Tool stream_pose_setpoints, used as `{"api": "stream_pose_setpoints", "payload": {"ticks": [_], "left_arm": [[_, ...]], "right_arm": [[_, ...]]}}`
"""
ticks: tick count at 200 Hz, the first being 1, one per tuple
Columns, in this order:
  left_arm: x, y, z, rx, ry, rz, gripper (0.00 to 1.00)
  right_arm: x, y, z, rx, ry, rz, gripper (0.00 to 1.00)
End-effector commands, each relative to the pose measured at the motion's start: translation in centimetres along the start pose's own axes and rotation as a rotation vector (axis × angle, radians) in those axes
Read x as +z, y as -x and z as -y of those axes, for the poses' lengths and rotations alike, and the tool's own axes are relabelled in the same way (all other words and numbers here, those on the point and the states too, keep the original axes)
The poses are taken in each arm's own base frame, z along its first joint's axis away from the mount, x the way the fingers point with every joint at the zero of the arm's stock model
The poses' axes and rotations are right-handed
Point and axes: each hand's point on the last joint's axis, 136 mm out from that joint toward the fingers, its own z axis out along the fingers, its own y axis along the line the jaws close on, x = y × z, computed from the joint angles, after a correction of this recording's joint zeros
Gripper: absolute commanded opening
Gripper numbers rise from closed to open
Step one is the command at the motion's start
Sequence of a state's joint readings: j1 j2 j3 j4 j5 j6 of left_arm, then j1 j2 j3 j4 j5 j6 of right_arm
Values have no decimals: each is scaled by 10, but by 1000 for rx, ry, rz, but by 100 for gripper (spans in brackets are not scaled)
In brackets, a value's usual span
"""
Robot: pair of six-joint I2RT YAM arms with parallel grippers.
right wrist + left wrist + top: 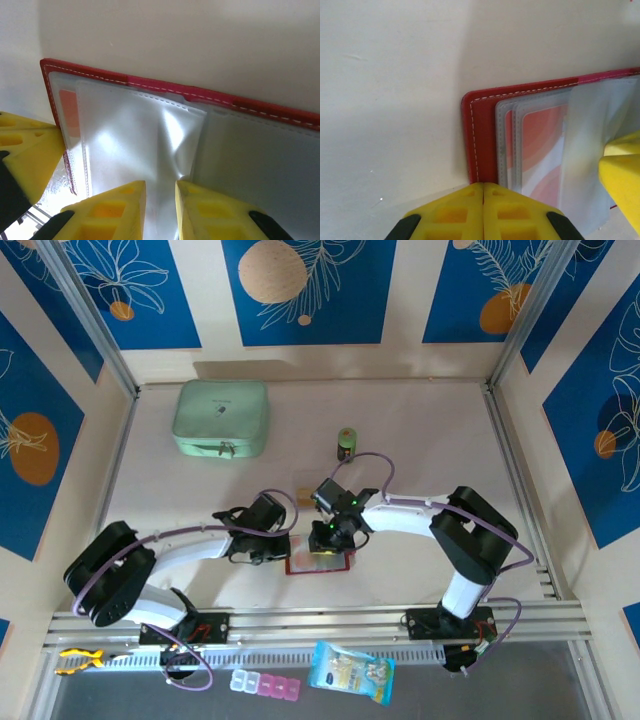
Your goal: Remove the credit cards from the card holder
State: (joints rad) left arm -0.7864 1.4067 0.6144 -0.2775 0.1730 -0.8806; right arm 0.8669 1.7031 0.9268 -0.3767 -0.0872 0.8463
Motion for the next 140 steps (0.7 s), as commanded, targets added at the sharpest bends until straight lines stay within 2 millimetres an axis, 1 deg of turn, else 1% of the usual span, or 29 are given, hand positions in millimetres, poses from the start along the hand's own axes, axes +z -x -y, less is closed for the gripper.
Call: {"api": "stream_pose_setpoints", "payload": {"ticks": [1,43,67,97,125,140], "left_arm": [[-11,2,-4,13,30,10,7],[-25,11,11,17,-18,44,10],[-30,14,26,4,-83,50,12],[-29,16,41,-17,-157,44,17],[-24,15,47,-28,-189,27,20],[-22,14,50,-27,-210,21,26]], "right_arm": [[-2,-7,6,-4,5,-17,23],[-1,-9,7,-12,27,-14,20],[-1,-9,7,-19,49,-3,18],[-1,-10,9,-20,62,-1,15],[1,-11,12,-12,68,-3,15],[1,-12,13,-9,72,0,14]]}}
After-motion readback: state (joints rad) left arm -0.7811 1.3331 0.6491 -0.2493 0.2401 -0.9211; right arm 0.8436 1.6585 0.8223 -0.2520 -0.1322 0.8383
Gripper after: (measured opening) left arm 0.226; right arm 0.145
